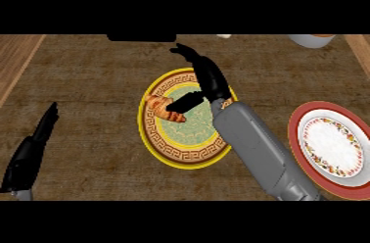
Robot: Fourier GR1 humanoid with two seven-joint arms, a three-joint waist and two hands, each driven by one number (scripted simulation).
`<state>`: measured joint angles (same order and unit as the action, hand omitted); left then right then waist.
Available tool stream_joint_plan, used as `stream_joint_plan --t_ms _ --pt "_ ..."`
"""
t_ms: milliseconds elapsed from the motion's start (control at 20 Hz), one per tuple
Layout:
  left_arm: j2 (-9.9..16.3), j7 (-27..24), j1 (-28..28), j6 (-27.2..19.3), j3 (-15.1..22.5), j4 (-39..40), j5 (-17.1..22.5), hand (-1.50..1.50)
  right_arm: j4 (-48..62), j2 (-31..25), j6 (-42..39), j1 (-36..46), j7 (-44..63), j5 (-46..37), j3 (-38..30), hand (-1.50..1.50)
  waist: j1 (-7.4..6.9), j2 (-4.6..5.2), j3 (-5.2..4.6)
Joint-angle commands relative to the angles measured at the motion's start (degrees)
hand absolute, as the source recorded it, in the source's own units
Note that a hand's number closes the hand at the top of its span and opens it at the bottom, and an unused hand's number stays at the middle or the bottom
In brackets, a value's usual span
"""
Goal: Pick the croissant from the plate and place it in the plate
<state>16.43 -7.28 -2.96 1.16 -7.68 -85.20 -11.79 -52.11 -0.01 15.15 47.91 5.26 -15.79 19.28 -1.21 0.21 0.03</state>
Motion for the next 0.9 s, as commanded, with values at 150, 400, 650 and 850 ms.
stream_joint_plan --t_ms 150,400,650,850 --pt "-1.18 0.61 -2.06 -0.74 0.24 -2.79 -0.45 0.00 -0.35 -3.56 1.65 0.25 -2.12 6.97 -12.19 -1.50 0.64 -0.22 0.03" --pt "-1.26 0.12 -0.93 -0.68 -0.07 0.22 -0.86 0.00 -3.73 -8.87 -7.57 -8.01 -13.21 16.65 -19.42 -1.50 1.48 -0.09 0.05" --pt "-2.95 -0.20 1.19 -1.88 0.89 1.07 -1.98 0.00 0.83 -15.89 -17.49 -10.14 -22.51 20.81 -24.96 -1.50 1.19 0.05 0.02" --pt "-0.60 1.76 -0.90 1.27 -0.59 -3.27 -0.20 0.00 13.91 -20.51 -22.94 -5.11 -31.27 19.59 -27.69 -1.50 -0.05 0.18 0.05"
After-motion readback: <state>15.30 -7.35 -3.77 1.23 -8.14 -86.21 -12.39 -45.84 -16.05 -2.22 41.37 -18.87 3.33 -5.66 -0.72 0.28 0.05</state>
